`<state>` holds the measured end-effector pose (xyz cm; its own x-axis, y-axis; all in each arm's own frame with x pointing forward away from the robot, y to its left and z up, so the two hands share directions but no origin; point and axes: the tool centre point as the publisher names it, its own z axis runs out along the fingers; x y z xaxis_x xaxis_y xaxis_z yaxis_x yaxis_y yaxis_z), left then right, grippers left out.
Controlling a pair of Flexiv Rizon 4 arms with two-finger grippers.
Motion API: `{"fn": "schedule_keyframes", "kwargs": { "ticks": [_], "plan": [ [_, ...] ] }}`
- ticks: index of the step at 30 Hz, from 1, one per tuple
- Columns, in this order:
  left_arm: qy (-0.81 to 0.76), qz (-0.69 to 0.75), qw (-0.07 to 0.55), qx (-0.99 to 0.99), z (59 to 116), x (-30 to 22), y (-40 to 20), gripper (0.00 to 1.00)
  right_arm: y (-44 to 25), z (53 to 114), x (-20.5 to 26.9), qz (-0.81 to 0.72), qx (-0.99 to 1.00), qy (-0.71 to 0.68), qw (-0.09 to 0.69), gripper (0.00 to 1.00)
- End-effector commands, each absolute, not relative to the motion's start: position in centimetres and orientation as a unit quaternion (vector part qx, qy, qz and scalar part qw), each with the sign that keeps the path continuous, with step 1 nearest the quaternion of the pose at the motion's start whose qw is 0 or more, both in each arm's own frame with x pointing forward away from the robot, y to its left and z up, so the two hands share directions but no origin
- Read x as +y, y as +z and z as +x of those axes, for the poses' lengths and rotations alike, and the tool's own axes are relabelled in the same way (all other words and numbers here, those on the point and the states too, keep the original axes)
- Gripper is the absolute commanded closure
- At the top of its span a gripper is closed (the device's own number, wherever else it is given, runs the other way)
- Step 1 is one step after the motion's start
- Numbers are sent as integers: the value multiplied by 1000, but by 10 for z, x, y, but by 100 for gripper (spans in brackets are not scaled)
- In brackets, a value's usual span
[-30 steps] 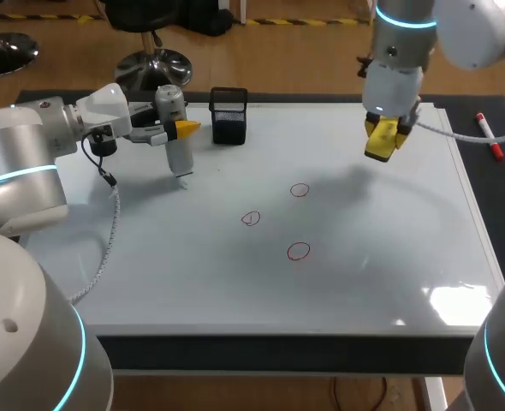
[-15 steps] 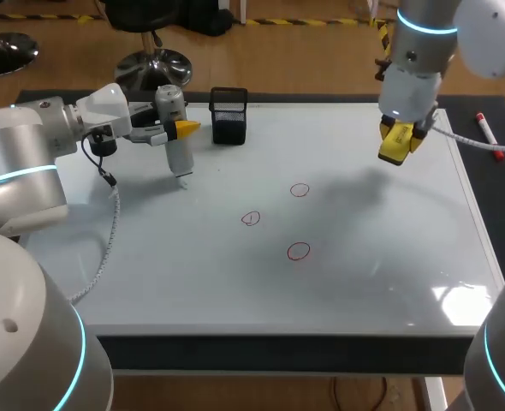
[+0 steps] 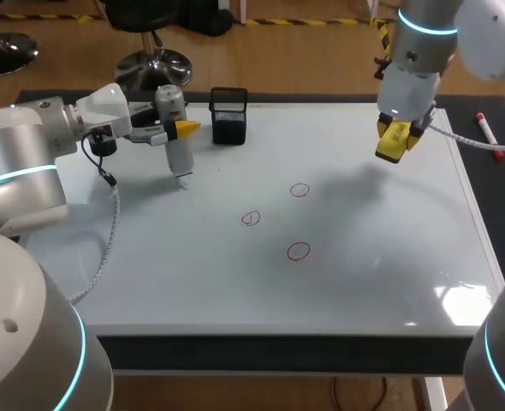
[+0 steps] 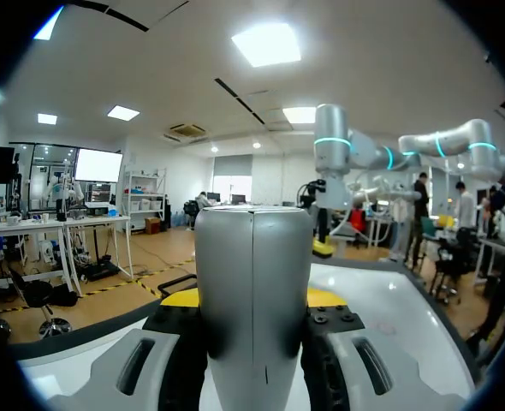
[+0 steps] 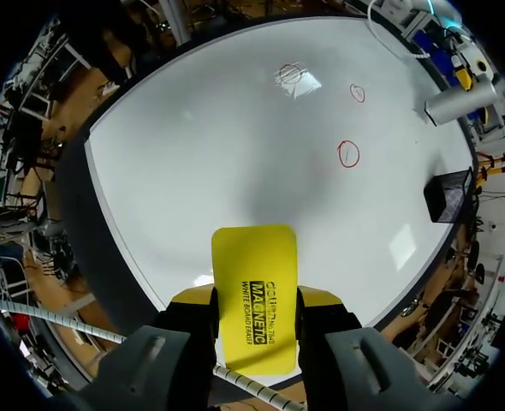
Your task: Pick up the inspection probe, press it on each red-marked spot on the whiteboard one by one, put down the probe, pick up the eraser, and wipe off all the red marks.
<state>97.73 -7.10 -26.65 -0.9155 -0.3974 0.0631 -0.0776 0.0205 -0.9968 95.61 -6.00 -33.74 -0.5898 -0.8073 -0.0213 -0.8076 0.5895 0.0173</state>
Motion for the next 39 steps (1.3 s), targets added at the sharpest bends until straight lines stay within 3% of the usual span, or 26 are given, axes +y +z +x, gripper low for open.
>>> {"fn": "schedule_keyframes", "kwargs": {
  "ticks": [1,28,39],
  "plan": [
    [-680,-169,118,704,977,-71,-266,100,-335,958,-60,-454,891,12,2,100],
    [-680,-169,118,704,977,-71,-266,100,-335,958,-60,-454,891,12,2,100],
    [-684,-144,108,707,947,-90,-256,100,-335,958,-60,-454,891,12,2,100]
  ]
}}
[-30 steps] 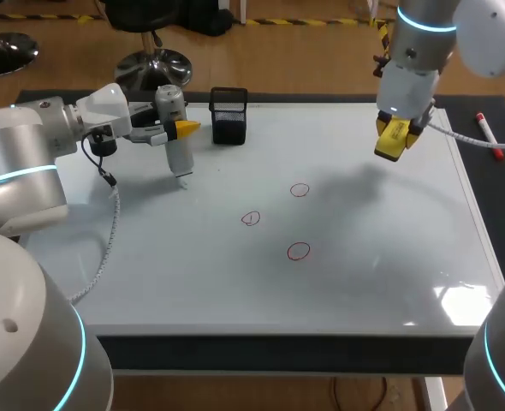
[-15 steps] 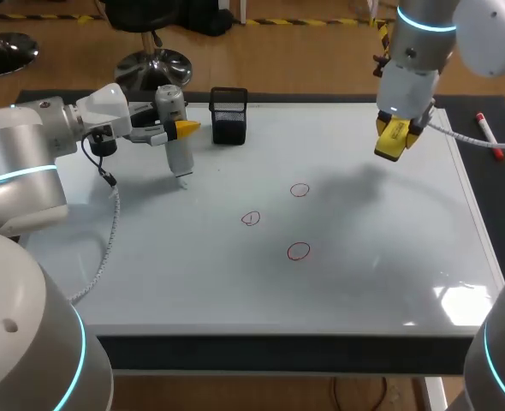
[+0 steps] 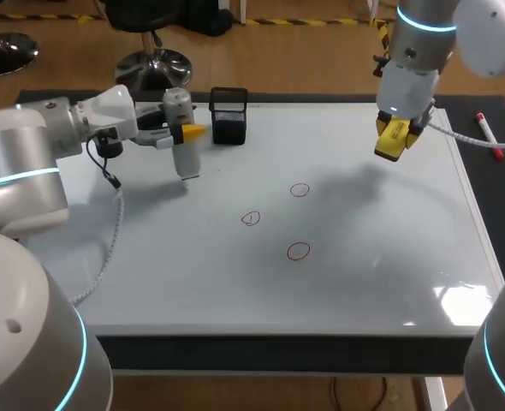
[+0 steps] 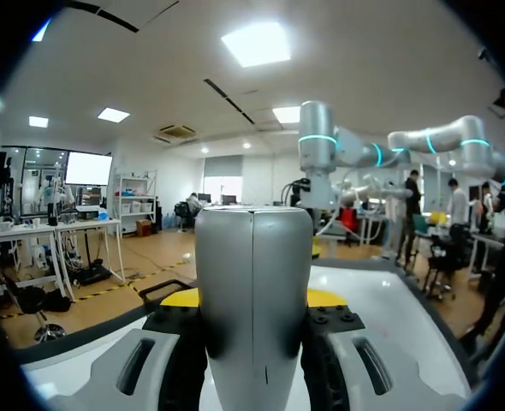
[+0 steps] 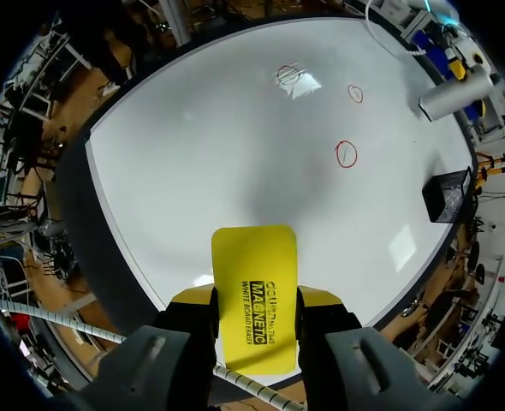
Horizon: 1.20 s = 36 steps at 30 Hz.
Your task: Pick up the inspection probe, press it on each red-marked spot on the whiteboard one by one, put down the probe, pick up the eraser, and wipe off all the red marks.
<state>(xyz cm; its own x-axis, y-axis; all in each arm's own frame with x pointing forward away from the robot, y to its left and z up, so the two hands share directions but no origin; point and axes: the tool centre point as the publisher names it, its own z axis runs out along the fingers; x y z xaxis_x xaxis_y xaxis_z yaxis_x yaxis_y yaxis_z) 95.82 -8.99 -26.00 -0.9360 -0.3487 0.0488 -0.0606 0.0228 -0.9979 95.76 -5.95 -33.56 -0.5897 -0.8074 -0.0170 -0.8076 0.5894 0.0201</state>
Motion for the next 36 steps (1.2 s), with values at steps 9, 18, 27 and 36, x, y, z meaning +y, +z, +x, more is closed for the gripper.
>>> {"fn": "schedule_keyframes", "kwargs": {
  "ticks": [9,18,27,36],
  "plan": [
    [-691,-122,100,705,921,-109,-250,100,-335,958,-60,-454,891,12,2,100],
    [-696,-102,78,707,903,-137,-254,100,-335,958,-60,-454,891,12,2,100],
    [-705,-83,55,702,896,-160,-256,100,-335,958,-60,-454,891,12,2,100],
    [-709,-71,33,701,888,-180,-263,100,-335,958,-60,-454,891,12,2,100]
  ]
}}
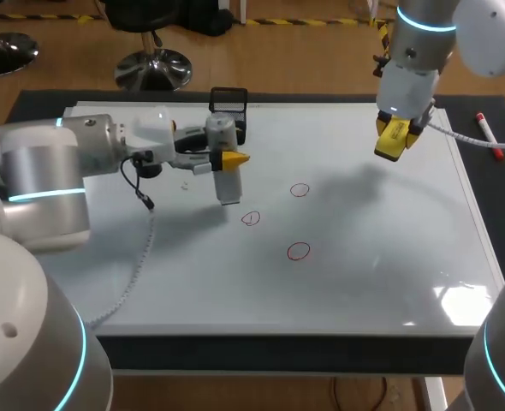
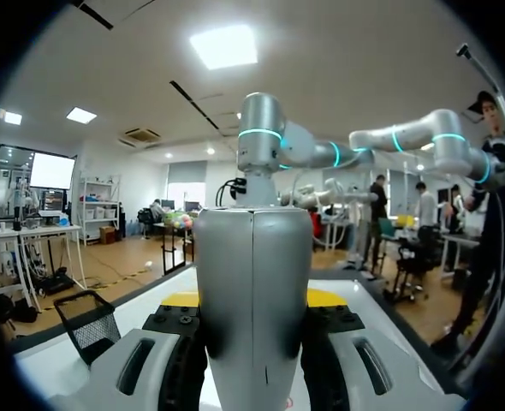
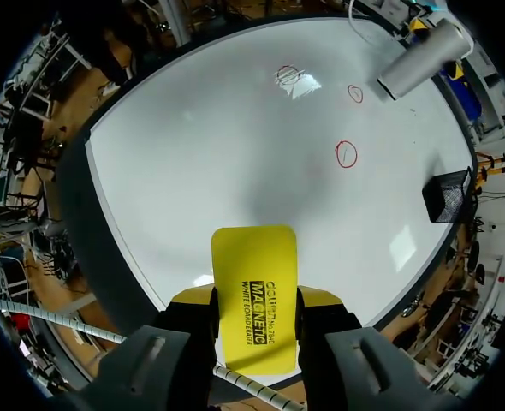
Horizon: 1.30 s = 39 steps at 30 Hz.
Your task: Pick up the inspection probe, press it on each red-marked spot on the whiteboard one by one, put down the probe, pick up the eraser, and wipe off all the red marks.
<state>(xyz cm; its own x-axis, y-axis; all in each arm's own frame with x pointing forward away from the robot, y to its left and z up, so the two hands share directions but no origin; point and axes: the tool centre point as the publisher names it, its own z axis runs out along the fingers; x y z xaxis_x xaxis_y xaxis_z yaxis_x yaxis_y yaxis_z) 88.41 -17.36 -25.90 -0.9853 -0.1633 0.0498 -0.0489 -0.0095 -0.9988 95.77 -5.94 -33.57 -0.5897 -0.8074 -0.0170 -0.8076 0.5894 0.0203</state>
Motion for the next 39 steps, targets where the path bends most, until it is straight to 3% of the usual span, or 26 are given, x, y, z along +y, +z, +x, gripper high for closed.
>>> {"fn": "schedule_keyframes", "kwargs": {
  "ticks": [1,39],
  "plan": [
    [-710,-70,30,701,887,-181,-264,100,-335,958,-60,-454,891,12,2,100],
    [-715,-47,-23,697,867,-216,-286,100,-335,958,-60,-454,891,12,2,100]
  ]
}}
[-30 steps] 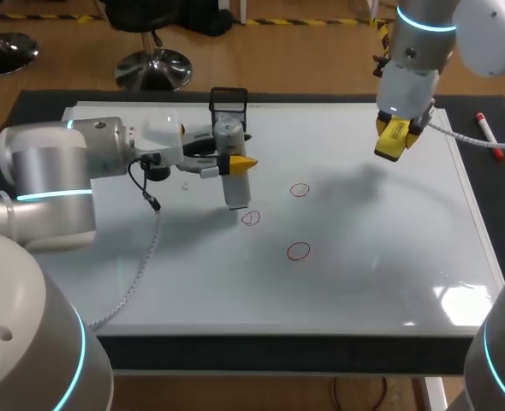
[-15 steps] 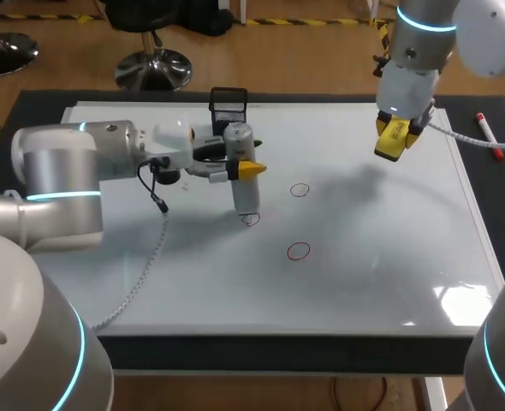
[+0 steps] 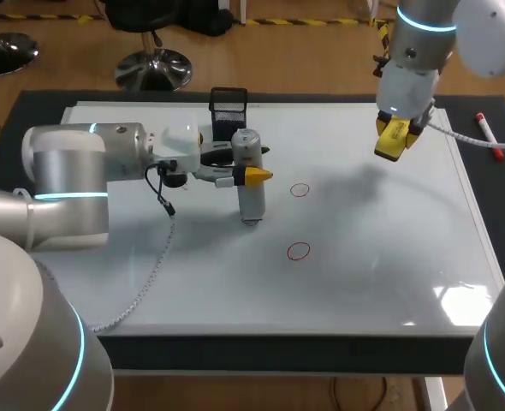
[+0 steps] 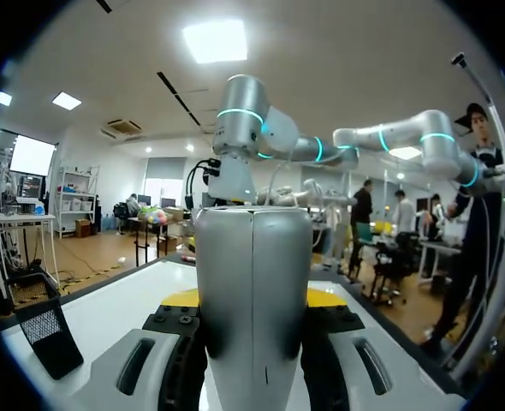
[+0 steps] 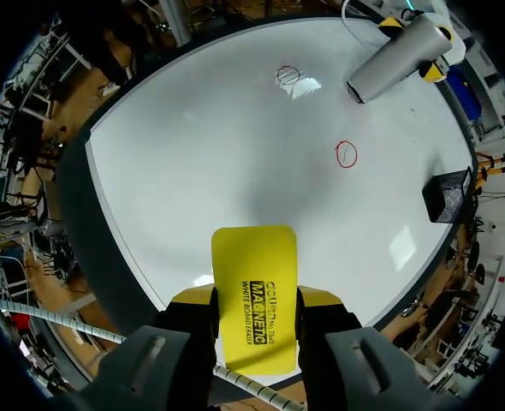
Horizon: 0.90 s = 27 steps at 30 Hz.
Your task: Pick up the inspection probe, press it on each red-marked spot on the whiteboard one by one, put down the probe, pick up the eraser, and wipe off all the red marks.
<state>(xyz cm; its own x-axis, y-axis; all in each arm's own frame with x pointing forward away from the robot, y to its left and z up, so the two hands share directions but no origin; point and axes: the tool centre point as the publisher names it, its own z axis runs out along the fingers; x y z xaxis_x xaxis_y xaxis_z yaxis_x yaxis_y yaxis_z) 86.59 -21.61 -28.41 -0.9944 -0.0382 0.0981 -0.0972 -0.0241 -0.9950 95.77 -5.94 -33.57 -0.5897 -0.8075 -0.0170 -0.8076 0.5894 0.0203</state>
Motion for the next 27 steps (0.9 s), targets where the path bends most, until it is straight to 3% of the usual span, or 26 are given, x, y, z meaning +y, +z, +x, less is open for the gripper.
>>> {"fn": "schedule_keyframes", "kwargs": {
  "ticks": [1,27],
  "plan": [
    [715,47,23,-697,867,-216,-287,100,-335,958,-60,-454,891,12,2,100],
    [713,44,28,-699,868,-212,-298,100,-335,958,-60,-454,891,12,2,100]
  ]
}}
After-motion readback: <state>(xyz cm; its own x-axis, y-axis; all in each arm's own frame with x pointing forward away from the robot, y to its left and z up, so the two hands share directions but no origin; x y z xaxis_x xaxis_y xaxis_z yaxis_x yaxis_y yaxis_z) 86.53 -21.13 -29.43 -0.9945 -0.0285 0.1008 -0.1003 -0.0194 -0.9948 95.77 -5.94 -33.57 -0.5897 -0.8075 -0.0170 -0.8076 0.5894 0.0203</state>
